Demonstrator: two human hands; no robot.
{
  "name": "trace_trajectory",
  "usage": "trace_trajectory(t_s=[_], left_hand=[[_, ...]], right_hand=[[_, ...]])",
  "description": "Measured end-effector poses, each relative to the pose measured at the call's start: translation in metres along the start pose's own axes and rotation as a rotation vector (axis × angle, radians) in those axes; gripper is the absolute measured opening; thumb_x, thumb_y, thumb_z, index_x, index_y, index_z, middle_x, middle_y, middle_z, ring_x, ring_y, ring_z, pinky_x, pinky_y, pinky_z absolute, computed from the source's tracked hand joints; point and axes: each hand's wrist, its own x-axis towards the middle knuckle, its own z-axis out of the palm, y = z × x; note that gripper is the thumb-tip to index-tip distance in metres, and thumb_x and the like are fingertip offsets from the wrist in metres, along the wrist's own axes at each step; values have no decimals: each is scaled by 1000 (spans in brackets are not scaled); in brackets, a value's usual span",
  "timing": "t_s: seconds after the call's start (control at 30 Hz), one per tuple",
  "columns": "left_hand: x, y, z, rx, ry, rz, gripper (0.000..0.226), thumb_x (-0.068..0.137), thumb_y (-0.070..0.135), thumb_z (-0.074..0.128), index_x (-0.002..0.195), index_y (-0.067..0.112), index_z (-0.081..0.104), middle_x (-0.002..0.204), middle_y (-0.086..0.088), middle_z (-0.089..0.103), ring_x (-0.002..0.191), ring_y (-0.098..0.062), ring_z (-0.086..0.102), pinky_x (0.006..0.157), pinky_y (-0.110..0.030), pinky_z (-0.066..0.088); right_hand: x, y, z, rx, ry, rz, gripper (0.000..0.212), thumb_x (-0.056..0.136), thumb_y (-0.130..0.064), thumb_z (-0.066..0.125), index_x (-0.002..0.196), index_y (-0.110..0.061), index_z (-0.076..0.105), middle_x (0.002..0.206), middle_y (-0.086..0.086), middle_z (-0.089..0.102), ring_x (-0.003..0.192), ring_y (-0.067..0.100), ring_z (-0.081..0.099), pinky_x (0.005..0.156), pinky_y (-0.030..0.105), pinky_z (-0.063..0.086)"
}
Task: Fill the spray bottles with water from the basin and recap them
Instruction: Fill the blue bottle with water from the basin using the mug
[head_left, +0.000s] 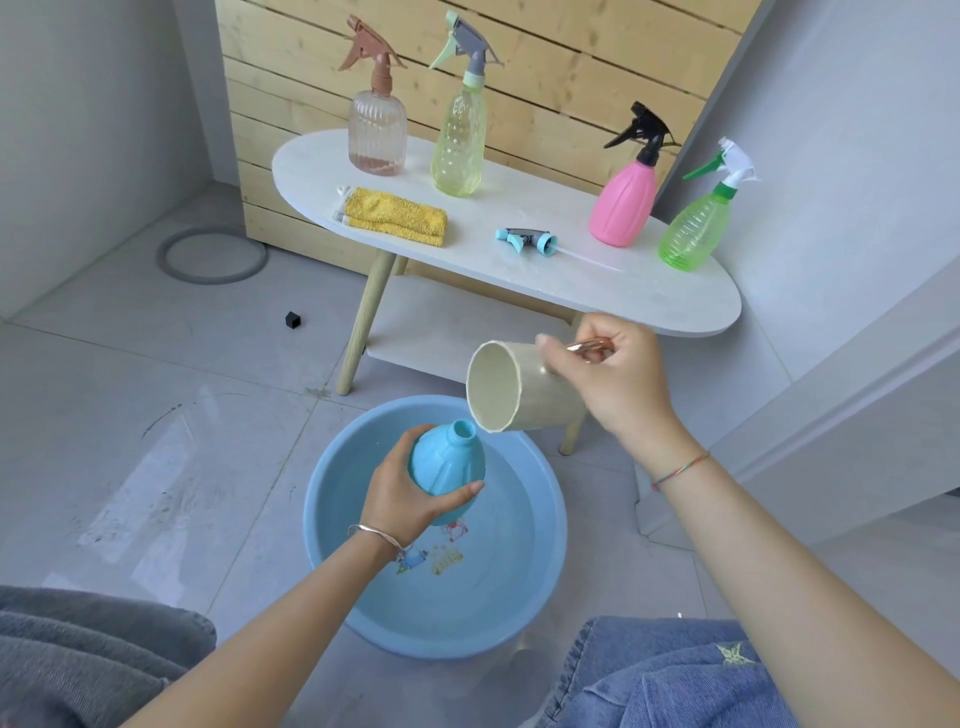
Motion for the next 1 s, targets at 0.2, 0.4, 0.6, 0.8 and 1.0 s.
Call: trace_trajectory(t_s=[0.2, 0.4, 0.6, 0.8, 1.0], left_hand=[[20, 46, -11, -133, 59, 64, 70, 49, 56, 83, 111, 43, 52, 101, 28, 61, 97, 2, 60, 77, -15, 52], [60, 123, -28, -169, 89, 134, 71, 49, 59, 80, 113, 39, 54, 101, 20, 64, 92, 4, 62, 75, -15, 53], [115, 194, -22, -156, 89, 152, 69, 48, 61, 80, 108, 34, 57, 98, 12, 67, 89, -7, 65, 73, -25, 55], [178, 244, 14, -136, 94, 178, 59, 62, 45, 86, 111, 30, 55, 98, 11, 64, 89, -5, 62, 65, -17, 48], [226, 245, 54, -163, 81, 136, 77, 46, 62, 79, 112, 29, 56, 101, 7, 66, 92, -12, 65, 74, -29, 54]], right_hand=[[22, 28, -41, 517, 294, 371, 40, 74, -13, 72, 54, -22, 39, 52, -7, 37, 54, 11, 36, 63, 28, 29], [47, 38, -81, 856, 397, 570, 22, 80, -20, 68, 70, -19, 48, 56, 1, 35, 54, 17, 39, 64, 30, 45], [78, 54, -124, 964, 555, 627, 31, 91, -19, 57, 66, -22, 38, 38, -8, 18, 35, 9, 21, 66, 23, 31], [138, 101, -157, 976, 653, 638, 36, 88, -18, 60, 63, -23, 36, 41, -10, 23, 39, 10, 23, 62, 23, 29], [178, 152, -148, 768, 664, 716, 36, 86, -15, 63, 60, -19, 38, 54, -4, 27, 54, 13, 23, 57, 24, 22]])
